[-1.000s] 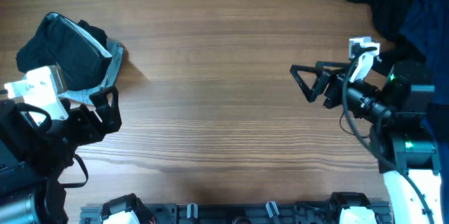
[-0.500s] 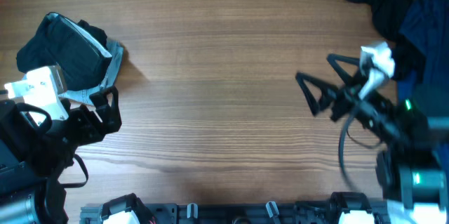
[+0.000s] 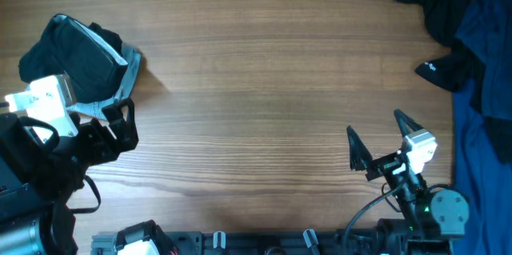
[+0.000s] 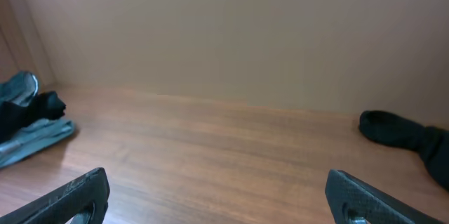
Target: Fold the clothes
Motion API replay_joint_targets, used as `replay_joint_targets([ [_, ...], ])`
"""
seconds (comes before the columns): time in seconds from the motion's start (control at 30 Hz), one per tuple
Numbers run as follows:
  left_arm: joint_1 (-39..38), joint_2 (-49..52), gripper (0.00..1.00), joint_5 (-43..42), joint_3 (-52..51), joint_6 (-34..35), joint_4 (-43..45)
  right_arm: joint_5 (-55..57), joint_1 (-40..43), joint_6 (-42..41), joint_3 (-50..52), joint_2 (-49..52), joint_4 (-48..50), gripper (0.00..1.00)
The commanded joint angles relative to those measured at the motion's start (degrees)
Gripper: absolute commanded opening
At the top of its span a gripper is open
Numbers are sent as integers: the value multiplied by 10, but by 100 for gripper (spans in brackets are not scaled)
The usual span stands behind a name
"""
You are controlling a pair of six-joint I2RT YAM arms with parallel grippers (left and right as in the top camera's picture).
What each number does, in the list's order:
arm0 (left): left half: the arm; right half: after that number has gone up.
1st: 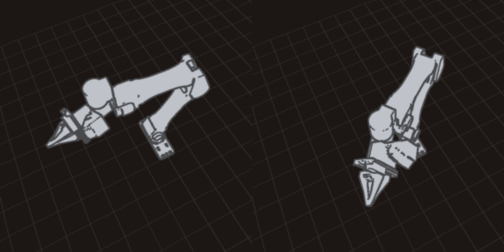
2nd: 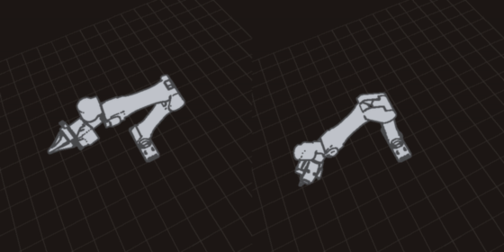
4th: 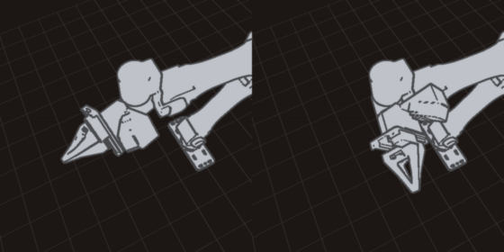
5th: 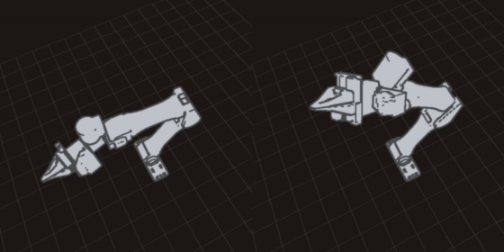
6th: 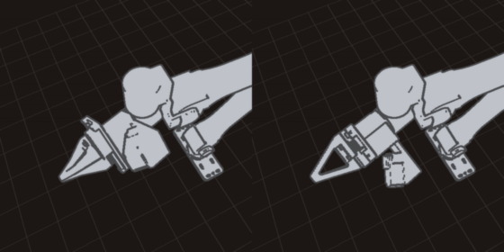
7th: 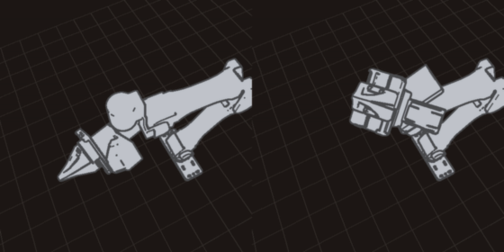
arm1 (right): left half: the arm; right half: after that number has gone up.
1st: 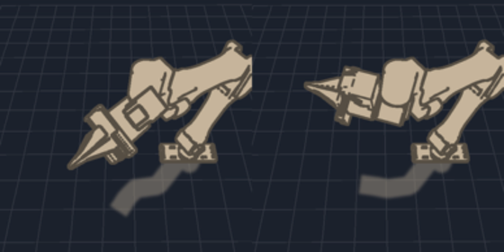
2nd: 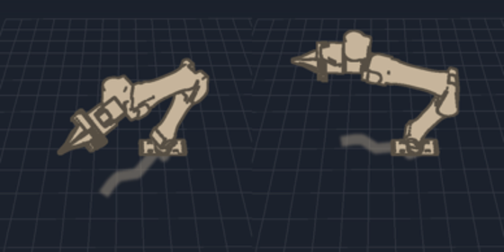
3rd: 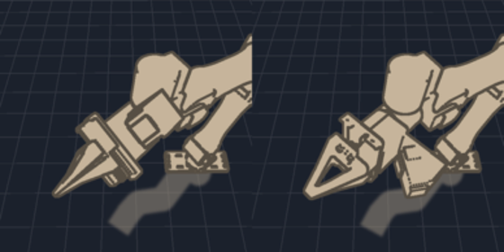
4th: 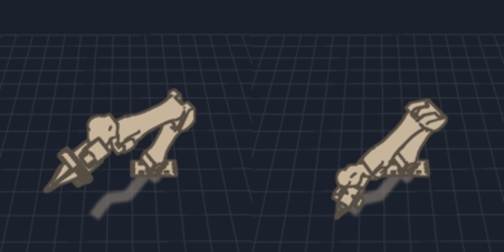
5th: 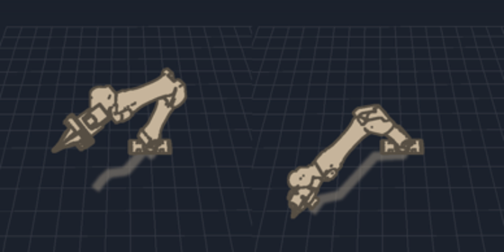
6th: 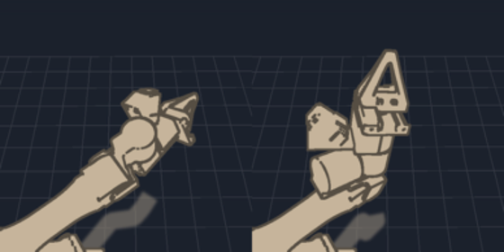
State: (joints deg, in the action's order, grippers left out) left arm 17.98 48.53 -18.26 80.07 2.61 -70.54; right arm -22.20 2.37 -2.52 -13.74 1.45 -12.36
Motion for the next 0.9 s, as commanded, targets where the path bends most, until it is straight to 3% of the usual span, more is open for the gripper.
replay_joint_targets([
  [0.0,-3,0,100,1,-1,-9,2,-5,2,9,61,-13,54,100],
  [0.13,-3,0,100,1,-1,-9,2,-36,2,9,134,-12,144,100],
  [0.87,-15,-2,100,10,-1,-9,-13,-33,2,10,134,-12,144,100],
])
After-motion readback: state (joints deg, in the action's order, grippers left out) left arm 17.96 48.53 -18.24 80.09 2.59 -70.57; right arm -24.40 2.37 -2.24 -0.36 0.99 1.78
